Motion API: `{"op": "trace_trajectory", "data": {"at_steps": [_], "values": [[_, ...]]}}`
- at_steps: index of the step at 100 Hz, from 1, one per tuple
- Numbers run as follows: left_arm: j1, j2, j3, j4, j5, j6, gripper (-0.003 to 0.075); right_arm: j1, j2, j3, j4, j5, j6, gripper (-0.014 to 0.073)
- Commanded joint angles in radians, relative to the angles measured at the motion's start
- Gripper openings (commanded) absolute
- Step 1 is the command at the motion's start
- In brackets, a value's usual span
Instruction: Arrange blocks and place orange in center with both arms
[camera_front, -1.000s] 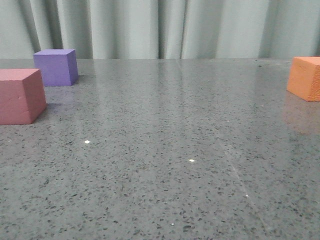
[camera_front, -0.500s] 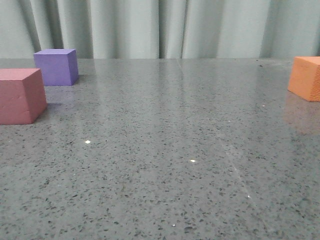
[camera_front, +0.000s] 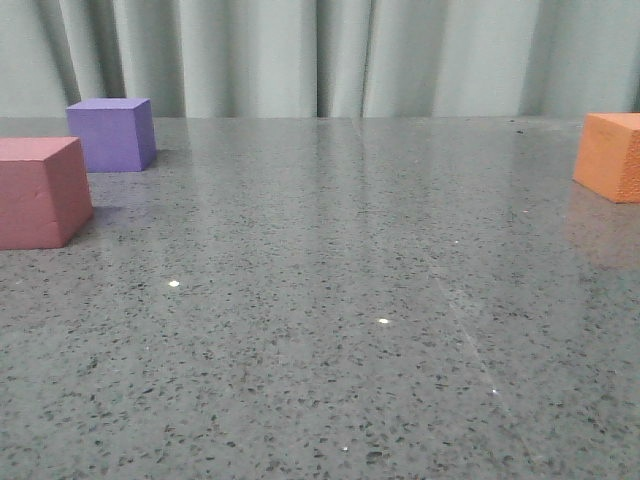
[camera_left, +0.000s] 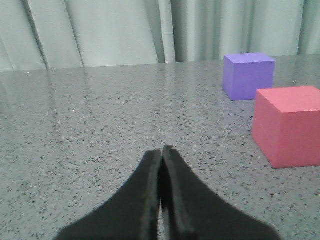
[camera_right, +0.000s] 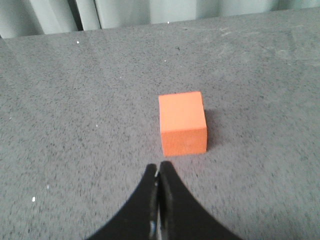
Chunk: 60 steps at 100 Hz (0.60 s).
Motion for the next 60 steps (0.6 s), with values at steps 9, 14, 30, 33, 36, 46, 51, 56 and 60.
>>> {"op": "trace_trajectory", "data": {"at_steps": [9, 14, 30, 33, 36, 46, 51, 56, 60], "values": [[0.001, -0.032, 0.055, -0.008, -0.075, -0.009, -0.0010, -0.007, 0.203, -0.179, 0.003, -0.050, 0.000, -0.0057], [0.001, -0.032, 0.055, -0.008, -0.075, -0.009, -0.0010, -0.007, 0.259, -0.213, 0.003, -0.050, 0.000, -0.0022], [0.001, -0.032, 0.055, -0.008, -0.075, -0.009, -0.0010, -0.007, 0.406, -0.272, 0.003, -0.055, 0.000, 0.0383], [0.001, -0.032, 0.055, -0.008, -0.075, -0.009, -0.0010, -0.007, 0.419, -0.276, 0.003, -0.060, 0.000, 0.0456], [0.001, -0.032, 0.055, -0.008, -0.075, -0.009, -0.0010, -0.007, 0.439, -0.278, 0.003, -0.071, 0.000, 0.0574], [0.001, -0.032, 0.055, -0.008, -0.075, -0.009, -0.0010, -0.007, 0.488, -0.280, -0.008, -0.086, -0.011, 0.0639], [0.001, -0.032, 0.055, -0.008, -0.075, -0.009, -0.0010, -0.007, 0.512, -0.282, -0.016, -0.084, -0.019, 0.0635], [0.001, -0.032, 0.055, -0.008, -0.075, -0.009, -0.0010, -0.007, 0.537, -0.286, -0.021, -0.081, -0.032, 0.0635], [0.001, -0.032, 0.055, -0.008, -0.075, -0.009, -0.0010, -0.007, 0.558, -0.289, -0.023, -0.081, -0.039, 0.0635]]}}
